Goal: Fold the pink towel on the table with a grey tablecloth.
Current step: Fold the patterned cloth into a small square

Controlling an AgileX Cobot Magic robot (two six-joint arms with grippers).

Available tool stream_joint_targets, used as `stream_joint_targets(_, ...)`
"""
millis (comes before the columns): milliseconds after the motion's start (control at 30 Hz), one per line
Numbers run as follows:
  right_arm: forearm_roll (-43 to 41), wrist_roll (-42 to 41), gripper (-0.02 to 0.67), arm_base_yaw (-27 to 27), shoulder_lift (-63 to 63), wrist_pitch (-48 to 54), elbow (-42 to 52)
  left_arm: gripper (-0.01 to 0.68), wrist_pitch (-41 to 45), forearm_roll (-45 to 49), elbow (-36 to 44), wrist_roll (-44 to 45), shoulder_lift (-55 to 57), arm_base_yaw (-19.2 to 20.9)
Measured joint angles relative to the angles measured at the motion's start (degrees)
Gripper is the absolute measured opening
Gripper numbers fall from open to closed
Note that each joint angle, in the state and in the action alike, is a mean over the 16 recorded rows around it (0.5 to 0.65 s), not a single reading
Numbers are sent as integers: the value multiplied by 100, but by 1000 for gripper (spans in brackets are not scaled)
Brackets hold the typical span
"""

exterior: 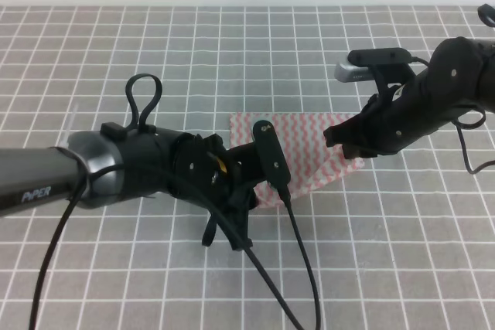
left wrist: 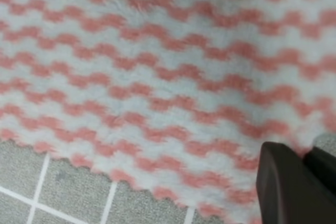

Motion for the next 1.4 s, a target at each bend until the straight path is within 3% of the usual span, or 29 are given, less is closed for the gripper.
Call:
stream_joint_targets(767, -45, 6, -16, 0, -10, 2, 0, -1, -434, 523, 4, -823, -4, 48)
stream_joint_targets(1400, -50, -2, -16, 0, -10, -85, 0, -1, -788, 521, 5, -981, 103, 184)
